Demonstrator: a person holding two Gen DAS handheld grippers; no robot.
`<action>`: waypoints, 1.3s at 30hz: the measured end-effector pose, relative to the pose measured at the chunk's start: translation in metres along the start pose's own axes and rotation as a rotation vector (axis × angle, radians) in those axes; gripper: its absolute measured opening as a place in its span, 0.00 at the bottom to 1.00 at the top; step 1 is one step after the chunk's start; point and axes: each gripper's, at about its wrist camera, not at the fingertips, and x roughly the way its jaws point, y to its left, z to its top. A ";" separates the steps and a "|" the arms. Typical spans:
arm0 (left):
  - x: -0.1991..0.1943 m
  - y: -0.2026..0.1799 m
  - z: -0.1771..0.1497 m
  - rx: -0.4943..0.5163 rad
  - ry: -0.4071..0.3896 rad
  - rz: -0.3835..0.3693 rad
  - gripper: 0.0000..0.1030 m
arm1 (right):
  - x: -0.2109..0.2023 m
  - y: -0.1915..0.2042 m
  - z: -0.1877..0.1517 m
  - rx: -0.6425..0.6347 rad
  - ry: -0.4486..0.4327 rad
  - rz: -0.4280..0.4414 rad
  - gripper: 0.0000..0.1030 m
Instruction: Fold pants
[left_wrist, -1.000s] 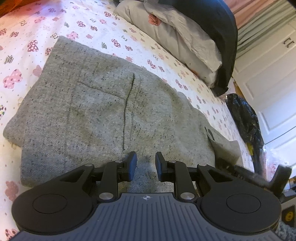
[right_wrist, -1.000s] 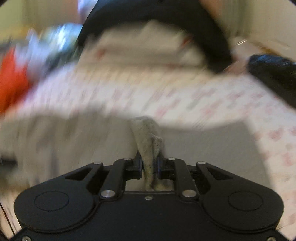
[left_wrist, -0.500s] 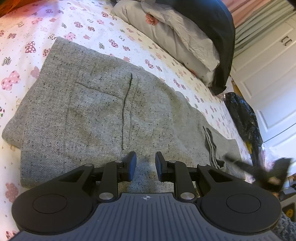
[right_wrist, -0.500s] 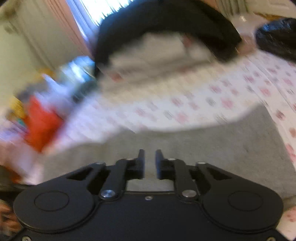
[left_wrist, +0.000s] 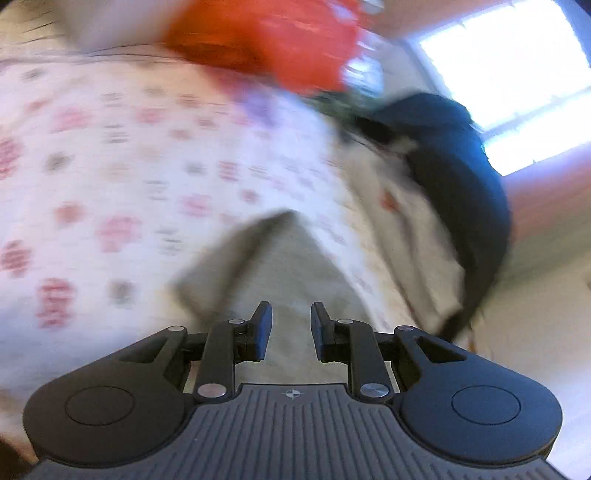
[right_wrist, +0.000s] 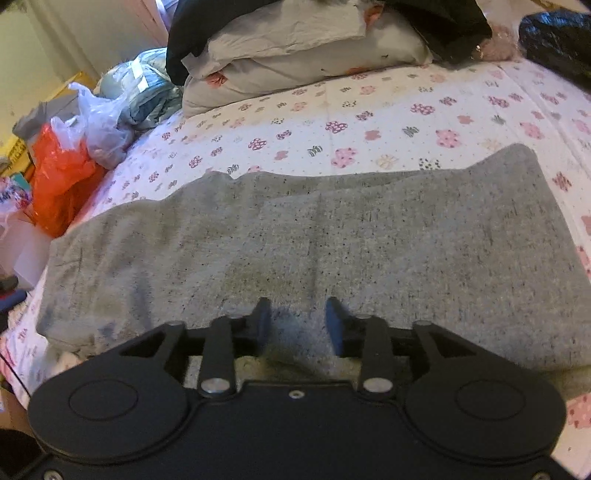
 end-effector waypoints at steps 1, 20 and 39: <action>0.004 0.008 0.003 -0.041 0.005 0.001 0.22 | -0.001 -0.001 -0.001 0.010 0.001 0.006 0.47; -0.020 -0.021 -0.005 0.102 -0.121 0.172 0.42 | -0.001 -0.006 0.000 0.075 0.025 0.065 0.50; -0.035 -0.225 -0.188 1.138 -0.709 0.576 0.65 | -0.134 0.131 0.026 -0.210 -0.362 0.492 0.98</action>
